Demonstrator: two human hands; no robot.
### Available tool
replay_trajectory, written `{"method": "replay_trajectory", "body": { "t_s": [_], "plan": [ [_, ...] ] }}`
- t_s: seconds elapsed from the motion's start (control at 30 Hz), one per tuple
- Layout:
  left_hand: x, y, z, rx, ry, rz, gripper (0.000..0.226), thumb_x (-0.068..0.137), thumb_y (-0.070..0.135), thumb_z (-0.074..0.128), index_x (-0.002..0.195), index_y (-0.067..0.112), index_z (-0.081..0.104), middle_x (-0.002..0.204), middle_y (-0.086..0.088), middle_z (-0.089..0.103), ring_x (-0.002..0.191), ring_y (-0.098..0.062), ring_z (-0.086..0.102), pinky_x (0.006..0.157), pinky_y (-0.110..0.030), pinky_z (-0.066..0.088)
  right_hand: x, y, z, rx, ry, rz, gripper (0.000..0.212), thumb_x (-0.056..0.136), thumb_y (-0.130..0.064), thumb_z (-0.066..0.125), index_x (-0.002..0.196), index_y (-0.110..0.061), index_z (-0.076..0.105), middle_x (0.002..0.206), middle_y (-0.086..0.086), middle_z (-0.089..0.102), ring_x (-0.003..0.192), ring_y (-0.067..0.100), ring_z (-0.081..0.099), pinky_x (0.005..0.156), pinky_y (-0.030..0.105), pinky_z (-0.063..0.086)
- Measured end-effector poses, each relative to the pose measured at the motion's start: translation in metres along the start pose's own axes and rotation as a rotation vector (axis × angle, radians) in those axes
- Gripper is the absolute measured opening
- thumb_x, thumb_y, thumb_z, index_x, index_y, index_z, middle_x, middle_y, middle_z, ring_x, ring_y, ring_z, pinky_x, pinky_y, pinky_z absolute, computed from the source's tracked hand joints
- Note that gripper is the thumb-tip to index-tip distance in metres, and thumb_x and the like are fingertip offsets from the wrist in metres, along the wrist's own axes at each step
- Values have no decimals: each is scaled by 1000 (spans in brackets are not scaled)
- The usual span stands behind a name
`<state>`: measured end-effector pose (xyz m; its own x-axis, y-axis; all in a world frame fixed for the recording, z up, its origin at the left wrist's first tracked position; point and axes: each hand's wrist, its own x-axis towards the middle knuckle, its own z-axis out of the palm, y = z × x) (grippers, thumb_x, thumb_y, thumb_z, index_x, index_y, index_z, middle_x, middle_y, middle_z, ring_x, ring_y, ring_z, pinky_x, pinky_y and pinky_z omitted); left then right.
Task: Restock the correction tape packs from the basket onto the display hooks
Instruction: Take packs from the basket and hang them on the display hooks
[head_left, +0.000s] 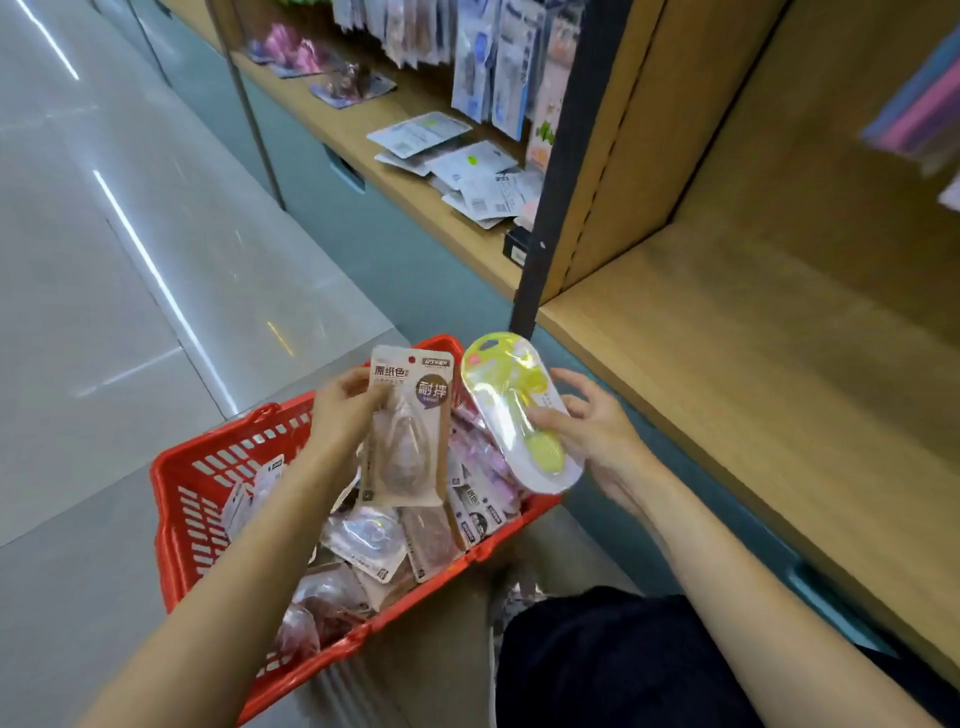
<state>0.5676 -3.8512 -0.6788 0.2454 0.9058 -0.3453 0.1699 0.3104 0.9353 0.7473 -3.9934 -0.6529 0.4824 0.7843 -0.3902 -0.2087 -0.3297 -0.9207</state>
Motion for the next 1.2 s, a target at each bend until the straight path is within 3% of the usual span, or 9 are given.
{"method": "replay_trajectory", "body": {
  "t_s": [0.07, 0.17, 0.33, 0.53, 0.7, 0.83, 0.97, 1.07, 1.2],
  "plan": [
    [-9, 29, 25, -15, -101, 70, 15, 89, 5, 55, 84, 17, 63, 82, -3, 65, 70, -17, 58, 54, -21, 49, -19, -22, -22, 95, 12, -69, 36, 81, 5, 63, 115, -8, 57, 99, 7, 68, 82, 16, 66, 75, 28, 55],
    [-33, 80, 70, -35, -260, 208, 13, 87, 8, 59, 83, 19, 65, 89, -8, 68, 74, -19, 63, 68, -31, 51, -51, -60, -59, 200, 13, -170, 25, 81, 3, 59, 106, 1, 60, 96, 10, 70, 82, 19, 67, 80, 32, 54],
    [-94, 144, 136, -103, -514, 372, 10, 90, 9, 58, 86, 16, 65, 75, 4, 70, 67, -7, 65, 61, -20, 52, -110, -105, -115, 268, 71, -348, 33, 73, -10, 61, 106, -3, 61, 94, 6, 73, 82, 15, 69, 74, 27, 57],
    [-176, 186, 205, -188, -767, 423, 10, 91, 10, 57, 92, 11, 67, 85, -4, 69, 72, -14, 64, 63, -22, 53, -177, -125, -178, 244, 270, -563, 19, 78, -9, 58, 97, -9, 59, 86, -1, 73, 78, 10, 69, 73, 23, 56],
    [-262, 230, 283, -236, -966, 598, 11, 92, 14, 56, 90, 18, 66, 81, 6, 71, 72, -5, 65, 59, -16, 49, -266, -166, -250, 243, 639, -845, 17, 91, 1, 50, 96, -12, 60, 80, -4, 74, 75, 7, 69, 69, 22, 56],
    [-342, 257, 337, -272, -1135, 745, 16, 91, 14, 57, 83, 24, 66, 77, 12, 71, 75, -5, 64, 66, -16, 48, -361, -184, -312, 262, 955, -1075, 19, 92, 2, 48, 97, -14, 57, 76, -7, 72, 70, 4, 67, 65, 22, 55],
    [-405, 273, 369, -288, -1213, 866, 18, 90, 10, 59, 82, 24, 66, 74, 17, 71, 75, 2, 64, 70, -13, 47, -434, -184, -362, 101, 1377, -1075, 32, 91, 1, 53, 115, -19, 47, 78, 0, 62, 67, 7, 60, 68, 24, 48],
    [-433, 282, 386, -265, -1220, 877, 17, 90, 12, 58, 82, 26, 66, 73, 17, 70, 72, 4, 64, 65, -12, 48, -470, -194, -389, -73, 1621, -1104, 40, 86, 2, 50, 112, -27, 42, 81, -2, 57, 63, 0, 56, 66, 19, 45],
    [-452, 291, 396, -194, -1221, 802, 11, 92, 18, 56, 92, 22, 67, 92, 3, 71, 79, -10, 66, 70, -25, 52, -503, -207, -422, -86, 1873, -1105, 41, 81, -3, 44, 101, -38, 48, 112, 7, 59, 98, 19, 57, 89, 37, 46]
  ]
}}
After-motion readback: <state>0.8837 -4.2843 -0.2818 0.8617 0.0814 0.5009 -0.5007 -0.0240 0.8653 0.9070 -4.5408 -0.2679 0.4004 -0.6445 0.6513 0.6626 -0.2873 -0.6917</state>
